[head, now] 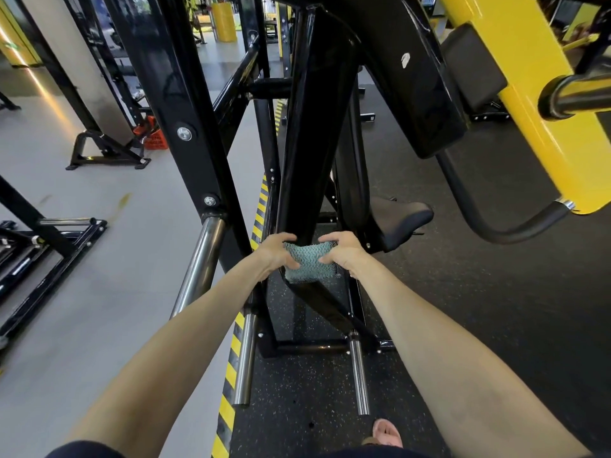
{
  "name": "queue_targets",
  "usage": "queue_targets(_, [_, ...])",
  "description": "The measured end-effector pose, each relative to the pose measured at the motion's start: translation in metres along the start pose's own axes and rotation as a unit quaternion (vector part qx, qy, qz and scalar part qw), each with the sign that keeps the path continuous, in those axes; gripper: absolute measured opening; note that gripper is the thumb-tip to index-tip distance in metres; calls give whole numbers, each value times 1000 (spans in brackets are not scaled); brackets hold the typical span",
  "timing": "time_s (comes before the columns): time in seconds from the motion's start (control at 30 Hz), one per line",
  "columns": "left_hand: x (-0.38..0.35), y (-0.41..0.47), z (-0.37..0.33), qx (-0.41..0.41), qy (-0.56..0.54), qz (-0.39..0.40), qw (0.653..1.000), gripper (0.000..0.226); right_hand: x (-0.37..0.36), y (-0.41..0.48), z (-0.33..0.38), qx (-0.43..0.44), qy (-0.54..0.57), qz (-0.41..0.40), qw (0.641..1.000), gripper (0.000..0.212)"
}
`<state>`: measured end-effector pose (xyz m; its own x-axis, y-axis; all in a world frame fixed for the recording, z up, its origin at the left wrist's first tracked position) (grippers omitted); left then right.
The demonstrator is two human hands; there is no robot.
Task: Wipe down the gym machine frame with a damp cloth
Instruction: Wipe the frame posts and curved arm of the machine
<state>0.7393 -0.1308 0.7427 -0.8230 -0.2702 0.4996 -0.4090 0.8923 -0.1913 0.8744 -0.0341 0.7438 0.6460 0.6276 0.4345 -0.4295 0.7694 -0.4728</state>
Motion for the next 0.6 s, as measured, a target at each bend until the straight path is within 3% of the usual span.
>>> queue_targets(0.1, [2,0,-17,-67,142,-12,988,51,5,-4,5,18,-71,-44,996,56])
queue_targets(0.27, [15,2,-29,-118,194,-43,973,32,24,-9,12,58,-89,-100,989,30])
queue_targets(0.4, [24,-3,-34,-99,10,-22,995,9,24,-2,2,18,96,7,995,17])
queue_targets(0.5, [21,-9,-29,-53,-151,16,987,23,17,1,-3,-11,205,84,975,24])
queue_targets(0.6, [12,-9,-22,-24,-253,32,967,29,11,-2,-2,-11,221,98,970,28])
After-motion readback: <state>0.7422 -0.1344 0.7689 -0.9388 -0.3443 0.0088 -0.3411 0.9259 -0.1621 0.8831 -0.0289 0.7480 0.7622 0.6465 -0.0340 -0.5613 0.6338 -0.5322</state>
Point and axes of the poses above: each hand's wrist, its own y-axis towards the middle knuckle, its own x-axis out of the back of the hand, z = x × y, the point moved 8 cm from there along y, towards the middle knuckle, and after that the axes turned 12 degrees about -x, right-handed, at the moved point
